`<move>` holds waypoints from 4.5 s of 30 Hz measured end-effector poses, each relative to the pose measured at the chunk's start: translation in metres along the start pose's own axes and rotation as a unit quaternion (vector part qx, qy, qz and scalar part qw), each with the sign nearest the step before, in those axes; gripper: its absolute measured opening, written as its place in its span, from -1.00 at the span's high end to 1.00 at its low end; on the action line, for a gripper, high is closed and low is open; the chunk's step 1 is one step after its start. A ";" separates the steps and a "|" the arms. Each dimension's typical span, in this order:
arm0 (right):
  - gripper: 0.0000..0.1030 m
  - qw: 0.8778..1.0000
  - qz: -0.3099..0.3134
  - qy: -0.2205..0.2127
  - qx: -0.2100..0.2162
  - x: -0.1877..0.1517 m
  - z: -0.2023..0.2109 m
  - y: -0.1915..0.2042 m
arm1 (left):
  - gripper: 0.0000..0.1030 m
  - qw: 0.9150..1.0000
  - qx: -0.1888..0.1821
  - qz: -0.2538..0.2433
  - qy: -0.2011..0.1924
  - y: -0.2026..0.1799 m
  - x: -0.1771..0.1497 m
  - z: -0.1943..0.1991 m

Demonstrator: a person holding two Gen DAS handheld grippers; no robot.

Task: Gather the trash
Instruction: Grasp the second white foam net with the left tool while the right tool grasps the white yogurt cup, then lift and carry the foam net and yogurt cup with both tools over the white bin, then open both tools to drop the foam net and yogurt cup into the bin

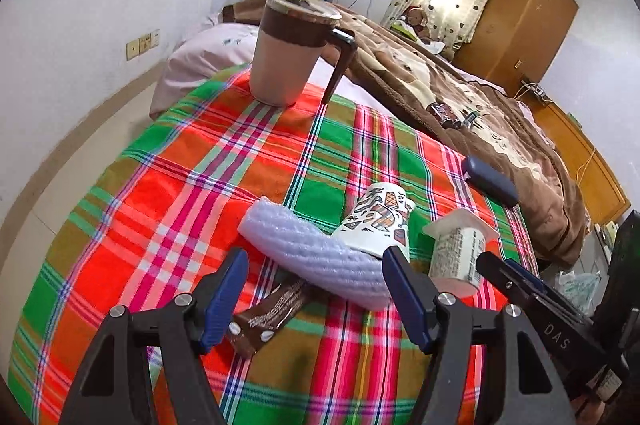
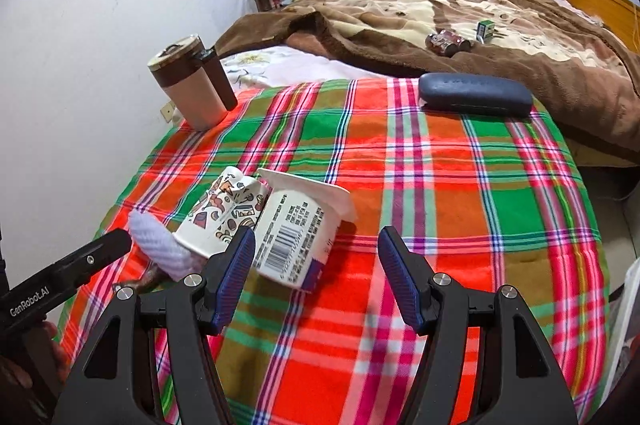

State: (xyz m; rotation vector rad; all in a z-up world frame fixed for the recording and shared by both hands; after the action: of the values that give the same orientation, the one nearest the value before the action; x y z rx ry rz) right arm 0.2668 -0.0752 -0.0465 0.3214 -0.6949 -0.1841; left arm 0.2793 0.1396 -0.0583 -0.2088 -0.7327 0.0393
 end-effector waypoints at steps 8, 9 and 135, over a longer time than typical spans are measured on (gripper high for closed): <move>-0.35 1.000 -0.003 0.012 -0.015 0.004 -0.018 0.003 | -0.34 0.999 0.000 0.012 0.031 0.005 0.003 -0.031; -0.35 1.000 0.002 0.013 -0.028 0.004 -0.020 0.004 | -0.34 0.999 0.002 0.012 0.036 0.004 0.004 -0.034; -0.01 0.962 -0.131 -0.134 -0.199 -0.042 0.193 -0.246 | 0.49 0.929 -0.197 -0.312 0.025 -0.400 -0.112 0.039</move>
State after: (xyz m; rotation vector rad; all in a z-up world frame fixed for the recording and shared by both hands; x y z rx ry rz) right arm 0.0947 -0.3380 -0.0183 -0.0018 -0.8619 -0.6189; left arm 0.1549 -0.2570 -0.0233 -0.3486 -0.7238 -0.7247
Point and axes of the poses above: each gripper's, at about its wrist camera, not at the fingertips, and z roughly against the way its jaws point, y to its left, x to its top, the point moved 4 cm from there along -z, roughly the way its jaws point, and after that the axes turned 11 degrees about -z, right-handed, at the moved point
